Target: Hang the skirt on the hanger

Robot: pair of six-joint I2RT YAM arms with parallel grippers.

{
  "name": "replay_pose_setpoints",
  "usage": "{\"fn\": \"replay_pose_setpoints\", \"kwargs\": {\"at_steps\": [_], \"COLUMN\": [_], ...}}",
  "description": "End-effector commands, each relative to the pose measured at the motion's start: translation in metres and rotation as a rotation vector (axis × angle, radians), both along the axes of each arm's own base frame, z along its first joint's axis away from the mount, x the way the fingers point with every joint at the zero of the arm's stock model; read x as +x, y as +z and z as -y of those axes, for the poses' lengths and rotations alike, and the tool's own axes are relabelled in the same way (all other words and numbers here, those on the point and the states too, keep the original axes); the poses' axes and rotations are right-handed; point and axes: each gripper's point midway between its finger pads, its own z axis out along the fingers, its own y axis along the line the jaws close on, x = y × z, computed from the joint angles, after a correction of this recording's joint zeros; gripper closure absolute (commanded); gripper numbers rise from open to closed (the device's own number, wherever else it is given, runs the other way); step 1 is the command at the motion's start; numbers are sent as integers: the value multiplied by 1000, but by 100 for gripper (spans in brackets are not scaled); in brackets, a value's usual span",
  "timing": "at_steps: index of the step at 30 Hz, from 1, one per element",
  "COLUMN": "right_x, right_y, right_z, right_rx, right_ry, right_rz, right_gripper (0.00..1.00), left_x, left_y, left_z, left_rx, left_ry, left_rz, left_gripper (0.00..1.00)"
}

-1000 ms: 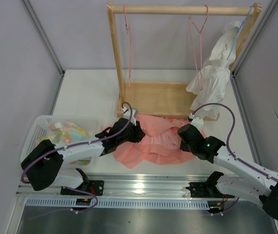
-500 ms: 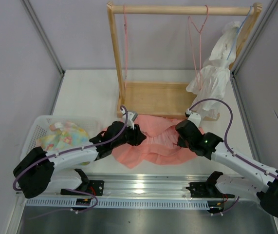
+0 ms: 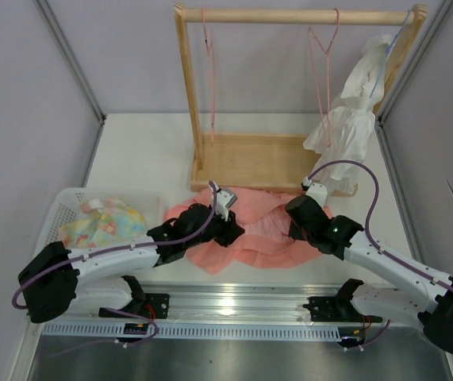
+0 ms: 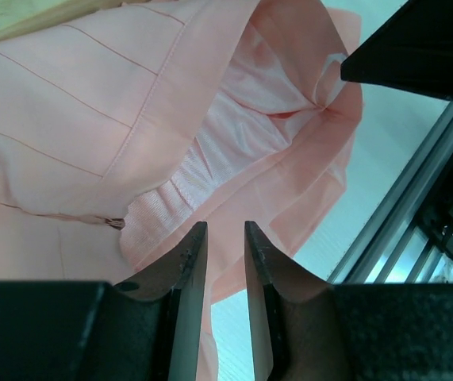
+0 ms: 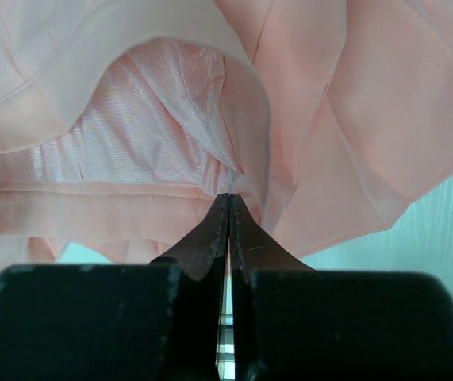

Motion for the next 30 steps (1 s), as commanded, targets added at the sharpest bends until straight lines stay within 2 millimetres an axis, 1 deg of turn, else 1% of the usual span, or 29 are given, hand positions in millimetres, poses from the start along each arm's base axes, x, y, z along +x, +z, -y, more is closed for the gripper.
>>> {"fn": "replay_pose_setpoints", "kwargs": {"at_steps": [1,2,3,5,6,7,8,9,10,11,12,13,14,17,21,24,26,30], "right_x": [10,10,11,10,10,10,10,9,9,9,9,9,8,8,8,8,8,9], "right_y": [19,19,20,19,19,19,20,20,21,21,21,22,22,24,26,24,24,23], "right_z": [-8,-7,-8,-8,-7,-7,-7,-7,-6,-6,-5,-4,-4,-2,-1,-1,-3,-3], "right_rx": [35,32,34,32,29,31,33,31,34,35,33,33,32,32,36,37,38,42], "right_ry": [-2,-2,-2,1,-1,-1,-1,0,-4,-1,-2,-4,-3,-6,-9,-10,-6,-5], "right_rz": [56,56,58,57,57,56,58,58,61,60,62,64,64,66,73,70,69,70], "right_gripper": [100,100,100,100,100,100,100,100,100,100,100,100,100,100,100,100,100,100], "left_x": [3,0,4,9,15,18,25,29,33,37,41,48,52,66,73,79,80,83], "left_y": [4,1,-4,-8,-17,-20,-12,-26,-29,-28,-32,-34,-33,-40,-39,-36,-40,-35], "left_z": [4,6,5,7,7,8,14,9,9,12,13,11,13,10,4,2,-4,-4], "left_rx": [62,81,104,122,158,172,164,217,227,229,248,261,261,289,286,286,312,299], "left_ry": [23,26,48,78,99,113,136,169,181,197,211,238,251,297,327,337,352,355], "left_rz": [42,35,31,21,13,6,10,-3,-2,5,1,2,-2,-19,-18,-12,-18,-13], "left_gripper": [70,70,70,69,69,69,69,69,67,67,66,65,65,63,59,59,58,57]}}
